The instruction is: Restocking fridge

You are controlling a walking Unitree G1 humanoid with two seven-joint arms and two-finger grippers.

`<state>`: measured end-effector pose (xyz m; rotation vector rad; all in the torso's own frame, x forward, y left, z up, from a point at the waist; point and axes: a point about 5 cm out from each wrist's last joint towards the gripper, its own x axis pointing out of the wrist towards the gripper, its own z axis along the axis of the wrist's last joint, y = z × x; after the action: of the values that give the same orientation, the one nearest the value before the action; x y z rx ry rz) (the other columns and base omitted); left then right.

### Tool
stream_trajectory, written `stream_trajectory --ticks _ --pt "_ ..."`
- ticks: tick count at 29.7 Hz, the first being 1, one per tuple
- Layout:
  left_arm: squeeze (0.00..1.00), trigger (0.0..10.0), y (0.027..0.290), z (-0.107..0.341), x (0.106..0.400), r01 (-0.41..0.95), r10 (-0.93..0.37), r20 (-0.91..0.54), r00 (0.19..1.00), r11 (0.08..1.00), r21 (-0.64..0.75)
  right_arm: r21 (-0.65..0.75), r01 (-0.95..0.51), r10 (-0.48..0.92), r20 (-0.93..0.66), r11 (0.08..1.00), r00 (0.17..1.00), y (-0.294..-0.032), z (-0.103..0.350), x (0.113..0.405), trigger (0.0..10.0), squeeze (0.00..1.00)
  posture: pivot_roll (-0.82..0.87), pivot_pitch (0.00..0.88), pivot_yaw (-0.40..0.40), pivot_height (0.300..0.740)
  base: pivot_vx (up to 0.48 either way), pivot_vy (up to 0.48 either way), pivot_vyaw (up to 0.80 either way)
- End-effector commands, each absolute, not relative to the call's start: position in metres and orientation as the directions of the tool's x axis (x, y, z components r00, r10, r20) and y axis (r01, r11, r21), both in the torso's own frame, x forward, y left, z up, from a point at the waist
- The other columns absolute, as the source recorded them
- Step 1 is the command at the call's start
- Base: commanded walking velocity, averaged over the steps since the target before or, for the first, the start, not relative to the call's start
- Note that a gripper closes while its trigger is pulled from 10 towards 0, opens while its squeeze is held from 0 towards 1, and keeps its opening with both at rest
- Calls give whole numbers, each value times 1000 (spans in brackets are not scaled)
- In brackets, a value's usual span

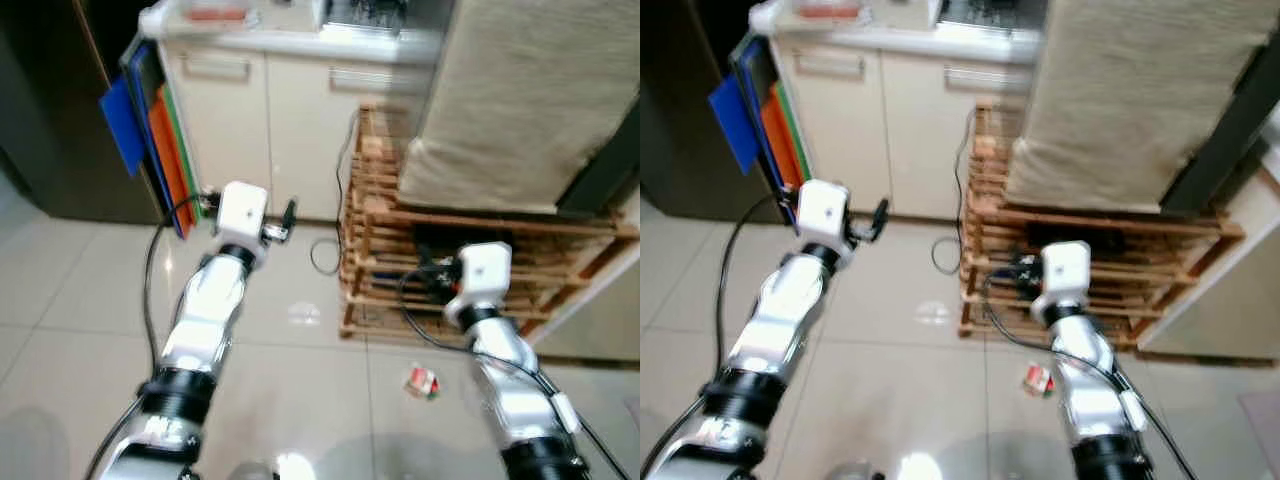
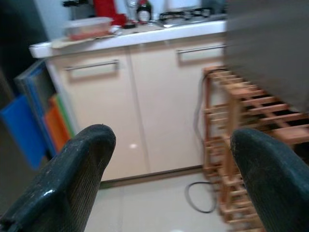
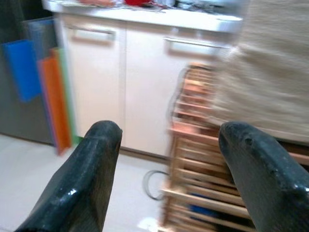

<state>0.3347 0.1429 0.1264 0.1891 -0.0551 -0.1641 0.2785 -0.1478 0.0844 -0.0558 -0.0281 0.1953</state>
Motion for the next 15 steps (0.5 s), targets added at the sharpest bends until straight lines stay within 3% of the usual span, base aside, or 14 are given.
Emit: stream_trajectory --ticks 1,8,9,11,15 --pt "0 10000 128 123 331 203 -212 33 977 964 171 -59 -178 179 14 982 984 -159 80 270 10000 0 112 14 -5 740 292 345 0" --pt "0 10000 127 122 331 186 -193 31 981 971 152 -28 -112 113 9 993 994 -170 75 259 10000 0 111 3 3 740 327 345 0" --pt "0 10000 131 117 326 162 -165 21 986 981 104 42 17 -17 -2 999 1000 -185 75 258 10000 0 105 0 14 740 341 337 0" --pt "0 10000 139 106 321 122 -121 -28 992 991 50 88 128 -127 -16 988 992 -201 76 259 10000 0 104 0 19 740 341 337 0" --pt "0 10000 149 92 317 55 -56 -104 993 998 -11 113 202 -200 -30 973 979 -212 74 259 10000 0 103 0 26 740 341 337 0"
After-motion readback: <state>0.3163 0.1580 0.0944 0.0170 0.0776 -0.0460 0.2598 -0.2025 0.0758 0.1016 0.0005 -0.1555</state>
